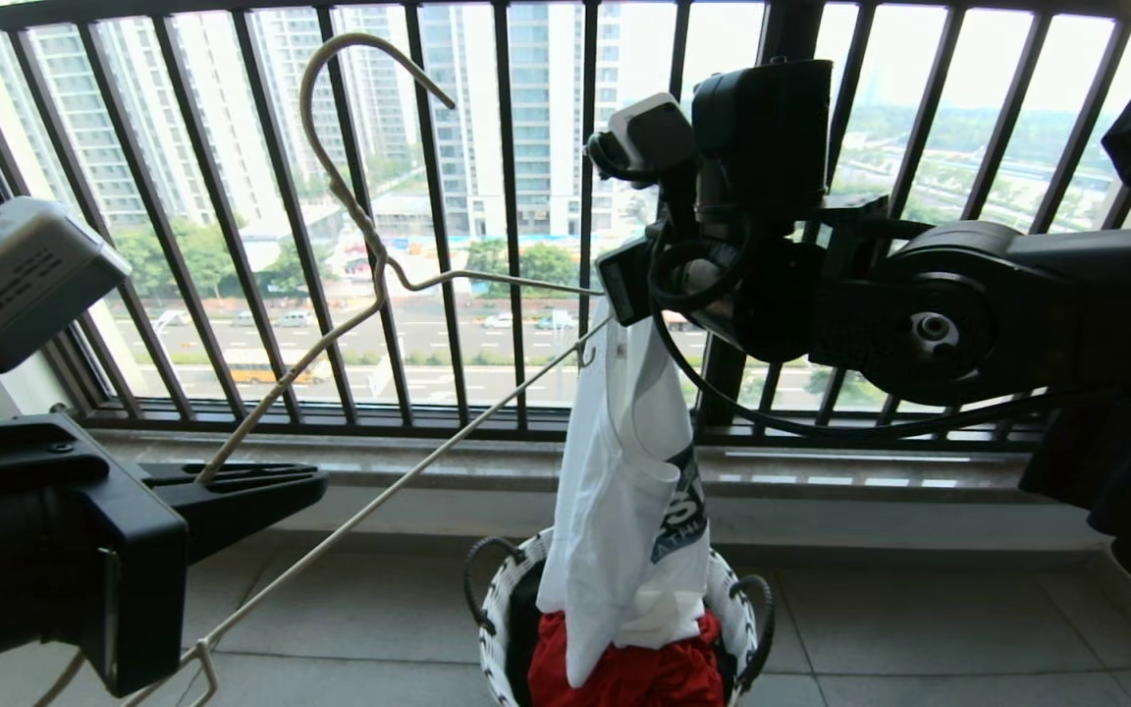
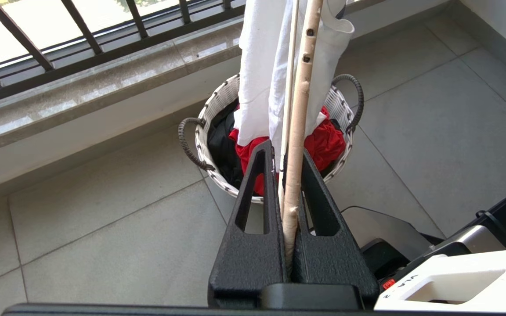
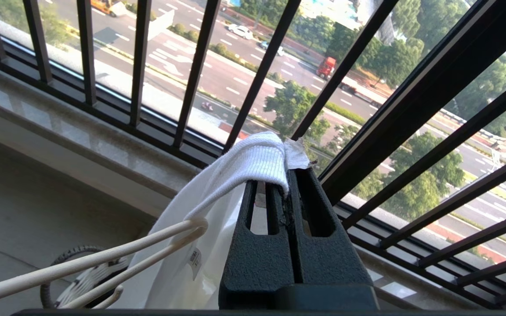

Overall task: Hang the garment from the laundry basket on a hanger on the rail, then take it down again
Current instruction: Hang the clothes on the clothes rack

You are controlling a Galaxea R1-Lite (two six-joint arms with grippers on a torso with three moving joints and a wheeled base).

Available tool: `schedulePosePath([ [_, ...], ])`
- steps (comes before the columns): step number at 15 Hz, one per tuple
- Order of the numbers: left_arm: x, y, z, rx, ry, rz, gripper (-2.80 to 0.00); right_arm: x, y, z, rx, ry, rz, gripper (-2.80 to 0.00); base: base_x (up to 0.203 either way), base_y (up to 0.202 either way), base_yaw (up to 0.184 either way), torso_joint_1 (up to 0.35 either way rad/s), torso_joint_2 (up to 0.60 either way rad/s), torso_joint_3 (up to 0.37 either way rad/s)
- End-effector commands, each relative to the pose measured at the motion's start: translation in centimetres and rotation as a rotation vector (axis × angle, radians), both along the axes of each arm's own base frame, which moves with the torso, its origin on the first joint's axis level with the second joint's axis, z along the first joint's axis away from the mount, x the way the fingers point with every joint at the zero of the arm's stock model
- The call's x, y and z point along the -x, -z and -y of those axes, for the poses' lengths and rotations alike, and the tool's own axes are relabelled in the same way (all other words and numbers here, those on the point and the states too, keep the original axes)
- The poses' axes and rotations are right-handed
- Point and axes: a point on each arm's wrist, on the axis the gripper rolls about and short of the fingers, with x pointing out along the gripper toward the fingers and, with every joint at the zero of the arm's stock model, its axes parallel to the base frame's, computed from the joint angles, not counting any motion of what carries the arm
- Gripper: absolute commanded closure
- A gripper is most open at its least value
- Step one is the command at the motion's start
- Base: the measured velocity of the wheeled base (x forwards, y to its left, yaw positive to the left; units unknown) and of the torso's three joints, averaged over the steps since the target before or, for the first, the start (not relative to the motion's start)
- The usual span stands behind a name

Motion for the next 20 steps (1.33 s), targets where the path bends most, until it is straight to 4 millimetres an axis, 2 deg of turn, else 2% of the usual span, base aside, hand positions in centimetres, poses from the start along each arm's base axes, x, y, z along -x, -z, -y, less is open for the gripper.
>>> schedulePosePath([
  [1,-0.3,0.1,0.3,0.005,-0.006,-0.017,0.0,-0.1,0.1,-0.1,-0.001,0.002,0.004,0.0,0.0,0.0,0.0,0.0,0.0,0.0],
  [5,-0.7,0.3,0.9,0.031,0.006,-0.055,0.0,-0.1,-0.1,-0.1,-0.007,0.001,0.009,0.0,0.0,0.0,0.0,0.0,0.0,0.0],
  [10,-0.7,-0.4,1.1,0.119,0.03,-0.101,0.0,-0.3,-0.2,-0.1,-0.012,0.005,0.011,0.0,0.0,0.0,0.0,0.0,0.0,0.0],
  [20,-2.1,0.0,2.6,0.175,-0.009,-0.191,0.0,-0.2,-0.3,-0.2,-0.027,0.001,0.026,0.0,0.0,0.0,0.0,0.0,0.0,0.0],
])
